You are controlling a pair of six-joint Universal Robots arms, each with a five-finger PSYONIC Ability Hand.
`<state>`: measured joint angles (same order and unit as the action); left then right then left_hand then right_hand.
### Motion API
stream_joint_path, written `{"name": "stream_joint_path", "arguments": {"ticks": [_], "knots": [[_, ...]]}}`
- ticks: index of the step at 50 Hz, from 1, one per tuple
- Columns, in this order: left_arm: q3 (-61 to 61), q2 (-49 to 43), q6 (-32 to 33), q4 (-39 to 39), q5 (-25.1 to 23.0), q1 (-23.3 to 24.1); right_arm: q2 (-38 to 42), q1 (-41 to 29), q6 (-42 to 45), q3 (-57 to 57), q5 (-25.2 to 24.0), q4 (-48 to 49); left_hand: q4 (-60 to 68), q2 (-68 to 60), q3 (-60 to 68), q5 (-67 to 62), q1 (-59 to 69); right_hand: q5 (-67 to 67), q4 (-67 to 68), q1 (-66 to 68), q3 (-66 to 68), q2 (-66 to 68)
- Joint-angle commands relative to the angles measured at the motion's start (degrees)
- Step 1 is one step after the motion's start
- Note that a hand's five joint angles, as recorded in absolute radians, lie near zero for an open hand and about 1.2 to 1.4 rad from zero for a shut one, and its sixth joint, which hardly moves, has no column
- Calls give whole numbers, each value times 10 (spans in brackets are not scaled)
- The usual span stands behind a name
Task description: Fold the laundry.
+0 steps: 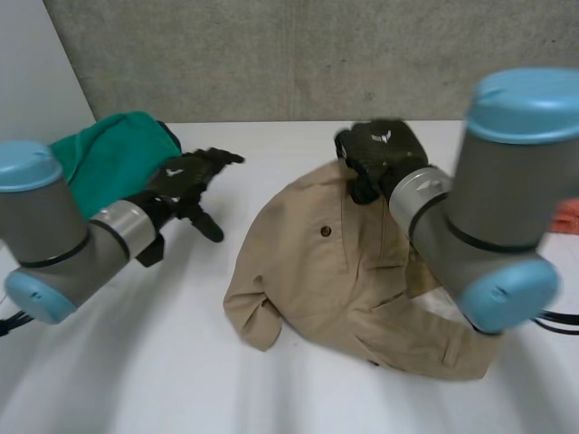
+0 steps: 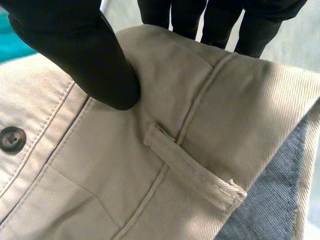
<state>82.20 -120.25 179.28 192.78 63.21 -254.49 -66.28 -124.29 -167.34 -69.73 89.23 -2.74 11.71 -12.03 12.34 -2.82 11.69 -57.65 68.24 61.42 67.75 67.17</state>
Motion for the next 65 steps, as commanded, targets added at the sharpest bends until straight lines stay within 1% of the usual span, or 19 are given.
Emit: {"name": "stream_joint_path", "arguments": {"ticks": [1, 5, 8, 9, 10, 12, 14, 17, 20, 24, 29, 34, 40, 45, 50, 54, 59, 60, 65], "knots": [[-81, -83, -21, -56, -65, 36, -115, -15, 97, -109, -41, 12, -17, 20, -23, 28, -17, -124, 118, 186, 123, 128], [-100, -109, -36, -92, -105, 59, -129, -5, 100, -125, -49, 6, 13, -10, 7, -2, 13, -124, 118, 186, 123, 128], [-113, -119, -32, -104, -116, 73, -128, 23, 101, -120, -66, 12, 407, -404, 401, -396, 407, -124, 118, 186, 123, 128], [-122, -120, -28, -102, -110, 73, -125, 29, 102, -117, -71, 13, 680, -677, 674, -669, 680, -124, 118, 186, 123, 128], [-129, -118, -25, -101, -102, 73, -120, 36, 103, -111, -74, 17, 683, -680, 677, -672, 683, -124, 118, 186, 123, 128], [-145, -112, -20, -93, -71, 72, -98, 56, 107, -86, -78, 34, 683, -680, 677, -672, 683, -124, 118, 186, 123, 128], [-174, -95, -9, -75, -6, 68, -76, 66, 111, -59, -72, 54, 683, -680, 677, -672, 683, -124, 118, 186, 123, 128], [-219, -58, 1, -27, 85, 65, -27, 80, 118, 19, -41, 103, 683, -680, 677, -672, 683, -124, 118, 186, 123, 128], [-246, -16, -2, 44, 124, 66, 11, 77, 117, 98, 5, 176, 683, -680, 677, -672, 683, -124, 118, 186, 123, 128], [-250, 39, -9, 147, 130, 73, 28, 70, 104, 149, 19, 302, 683, -680, 677, -672, 683, -124, 118, 186, 123, 128], [-216, 84, -5, 200, 145, 81, 30, 67, 50, 138, 8, 474, 683, -680, 677, -672, 683, -124, 118, 186, 123, 128], [-136, 103, 6, 188, 166, 79, 36, 68, 39, 111, -23, 467, 683, -680, 677, -672, 683, -124, 118, 186, 123, 128], [-7, 101, 34, 175, 156, 81, 45, 70, 39, 18, -100, 378, 683, -680, 677, -672, 683, -124, 118, 186, 123, 128], [121, 88, 60, 172, 141, 80, 63, 75, 60, -76, -108, 308, 683, -680, 677, -672, 683, -124, 118, 186, 123, 128], [194, 97, 58, 128, 134, 57, 88, 80, 124, -152, -68, 221, 470, -467, 463, -459, 470, -124, 118, 186, 123, 128], [219, 130, 38, 28, 122, 34, 89, 85, 148, -175, -71, 166, 414, -411, 408, -403, 414, -124, 118, 186, 123, 128], [200, 190, 24, -121, 74, 3, 77, 81, 151, -184, -100, 128, 70, -66, 63, -58, 70, -124, 118, 186, 123, 128], [196, 196, 24, -139, 65, -1, 76, 80, 150, -183, -102, 126, 66, -63, 59, -55, 66, -77, 71, 139, 76, 81], [173, 214, 30, -194, 18, -18, 47, 77, 125, -180, -98, 128, 49, -46, 43, -38, 49, 398, -404, -335, -399, -393]]}}
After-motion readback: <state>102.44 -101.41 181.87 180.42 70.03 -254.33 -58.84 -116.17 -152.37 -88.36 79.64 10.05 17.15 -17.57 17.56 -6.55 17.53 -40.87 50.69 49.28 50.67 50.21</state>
